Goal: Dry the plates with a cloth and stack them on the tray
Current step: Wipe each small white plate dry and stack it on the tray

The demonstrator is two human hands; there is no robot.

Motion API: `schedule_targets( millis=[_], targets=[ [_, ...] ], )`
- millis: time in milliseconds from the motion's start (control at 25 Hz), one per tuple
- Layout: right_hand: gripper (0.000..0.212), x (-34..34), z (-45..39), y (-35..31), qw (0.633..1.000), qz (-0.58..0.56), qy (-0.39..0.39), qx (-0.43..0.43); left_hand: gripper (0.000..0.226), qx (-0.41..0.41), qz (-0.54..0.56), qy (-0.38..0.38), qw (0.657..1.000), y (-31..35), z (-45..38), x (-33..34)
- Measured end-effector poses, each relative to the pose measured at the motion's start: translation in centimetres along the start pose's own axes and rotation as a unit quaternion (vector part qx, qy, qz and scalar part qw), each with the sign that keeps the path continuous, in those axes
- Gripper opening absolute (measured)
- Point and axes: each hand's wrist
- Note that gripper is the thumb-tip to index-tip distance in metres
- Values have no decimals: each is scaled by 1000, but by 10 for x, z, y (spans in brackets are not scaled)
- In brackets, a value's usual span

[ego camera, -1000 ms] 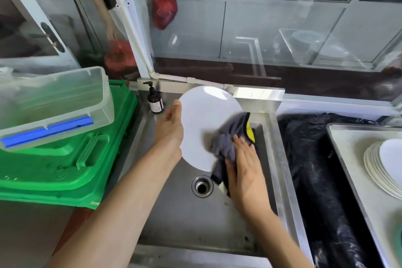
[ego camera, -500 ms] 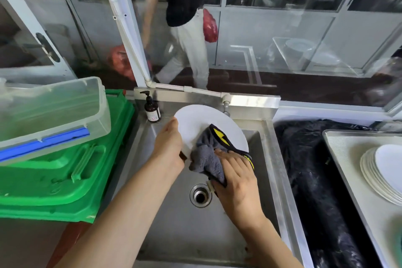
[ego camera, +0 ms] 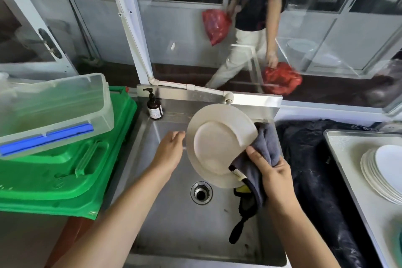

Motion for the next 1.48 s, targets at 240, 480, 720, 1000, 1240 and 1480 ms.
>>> schedule_targets(
  millis=[240,480,720,1000,1240,1480],
  targets=[
    [36,-1,1,-7,992,-111,9,65,26,-156,298,-115,935,-1,15,-6],
    [18,-8,3,6,994,-9,96,45,35,-143,355,-163,909,16,34,-8],
    [26,-8,-7,22,947,201,202,-146,41,-129,325,-151,924,27,48,-10],
    [18,10,-33,-5,891,339,67,-294,48,-86,315,-152,933,40,44,-26],
    [55,63,-27,1,754,451,-131,-459,18,-72,271,-64,958,35,56,-1],
    [47,75,-35,1,818,395,-98,-405,13,-75,259,-41,962,42,52,2]
  ],
)
Point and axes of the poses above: each hand's wrist, its own z-axis away from the middle knuckle, its own x-axis out of the palm, y = z × x, and after that the axes turned 7 degrees about y, right-handed
